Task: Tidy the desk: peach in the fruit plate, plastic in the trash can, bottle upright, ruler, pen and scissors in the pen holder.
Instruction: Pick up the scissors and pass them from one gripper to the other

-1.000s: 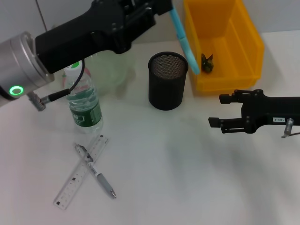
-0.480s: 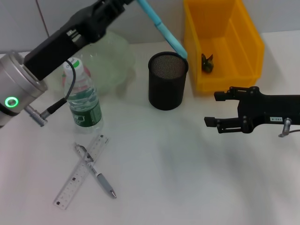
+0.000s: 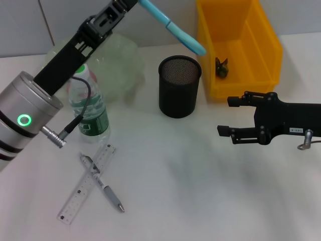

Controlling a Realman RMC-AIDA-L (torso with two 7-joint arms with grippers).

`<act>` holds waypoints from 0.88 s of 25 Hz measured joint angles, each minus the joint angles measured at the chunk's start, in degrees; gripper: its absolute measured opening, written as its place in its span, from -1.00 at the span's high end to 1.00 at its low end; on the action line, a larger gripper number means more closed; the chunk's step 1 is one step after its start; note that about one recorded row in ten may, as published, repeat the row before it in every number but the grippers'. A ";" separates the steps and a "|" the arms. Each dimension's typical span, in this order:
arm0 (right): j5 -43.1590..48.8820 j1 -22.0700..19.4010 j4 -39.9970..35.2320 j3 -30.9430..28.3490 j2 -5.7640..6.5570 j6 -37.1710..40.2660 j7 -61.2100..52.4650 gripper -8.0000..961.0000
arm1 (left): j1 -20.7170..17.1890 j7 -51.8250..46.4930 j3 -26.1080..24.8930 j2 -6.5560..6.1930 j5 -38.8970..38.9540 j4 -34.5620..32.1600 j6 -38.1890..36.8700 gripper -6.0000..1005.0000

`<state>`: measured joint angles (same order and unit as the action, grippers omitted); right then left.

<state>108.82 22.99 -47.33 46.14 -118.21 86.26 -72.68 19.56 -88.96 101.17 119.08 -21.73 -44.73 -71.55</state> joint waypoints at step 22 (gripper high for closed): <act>-14.61 -0.07 19.13 -2.91 -0.96 -1.90 22.24 -0.69 | 1.44 -5.57 4.79 -0.06 13.86 11.11 0.44 0.61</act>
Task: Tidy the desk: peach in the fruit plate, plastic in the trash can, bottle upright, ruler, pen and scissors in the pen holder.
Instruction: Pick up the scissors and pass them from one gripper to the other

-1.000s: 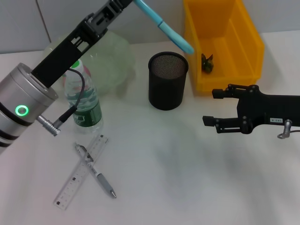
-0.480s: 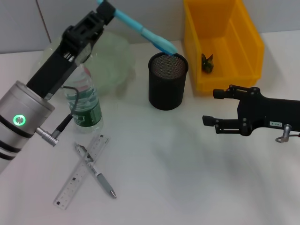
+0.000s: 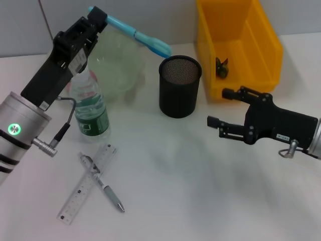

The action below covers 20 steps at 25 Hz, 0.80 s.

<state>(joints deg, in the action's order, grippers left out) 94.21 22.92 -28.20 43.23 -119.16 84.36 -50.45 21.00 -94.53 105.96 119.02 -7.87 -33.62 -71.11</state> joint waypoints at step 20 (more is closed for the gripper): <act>-12.74 5.29 14.02 0.21 -0.38 4.67 22.38 -0.69 | 4.09 -3.70 0.04 0.08 1.54 5.56 0.30 0.61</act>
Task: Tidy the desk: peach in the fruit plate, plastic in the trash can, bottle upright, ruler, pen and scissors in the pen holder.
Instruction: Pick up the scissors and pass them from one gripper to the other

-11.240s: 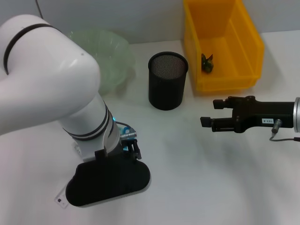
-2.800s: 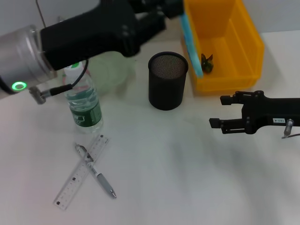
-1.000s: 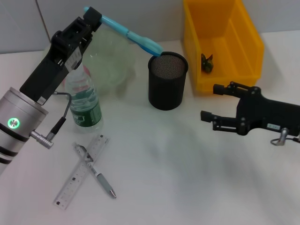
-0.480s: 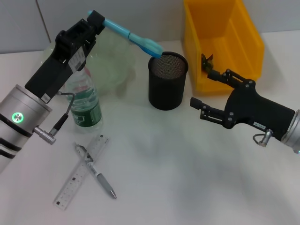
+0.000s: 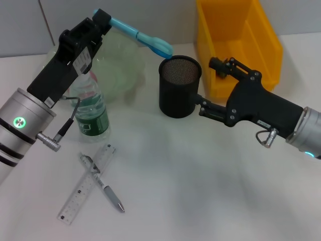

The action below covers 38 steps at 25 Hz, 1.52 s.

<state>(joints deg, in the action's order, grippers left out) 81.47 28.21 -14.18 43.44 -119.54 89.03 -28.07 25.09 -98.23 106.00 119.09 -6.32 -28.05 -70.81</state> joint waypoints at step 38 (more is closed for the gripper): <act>-4.42 3.39 7.52 -0.30 -0.24 4.66 9.17 -0.69 | -0.40 -1.39 1.60 0.00 0.00 0.35 0.38 0.61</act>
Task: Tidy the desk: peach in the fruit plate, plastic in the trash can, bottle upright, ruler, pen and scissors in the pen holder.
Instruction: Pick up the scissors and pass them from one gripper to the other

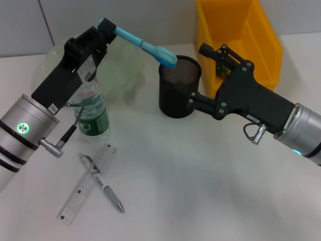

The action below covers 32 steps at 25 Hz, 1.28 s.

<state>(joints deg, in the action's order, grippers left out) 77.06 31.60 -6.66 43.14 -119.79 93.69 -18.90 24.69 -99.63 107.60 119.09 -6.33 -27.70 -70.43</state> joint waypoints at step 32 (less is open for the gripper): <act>-0.34 0.34 3.42 -1.08 0.00 3.56 6.30 -0.69 | 0.39 -6.03 1.06 -0.02 -0.53 -0.52 -1.40 0.61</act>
<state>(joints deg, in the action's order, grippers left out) 76.72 31.95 -3.24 42.06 -119.79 97.25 -12.60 25.08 -105.65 108.66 119.08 -6.86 -28.22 -71.83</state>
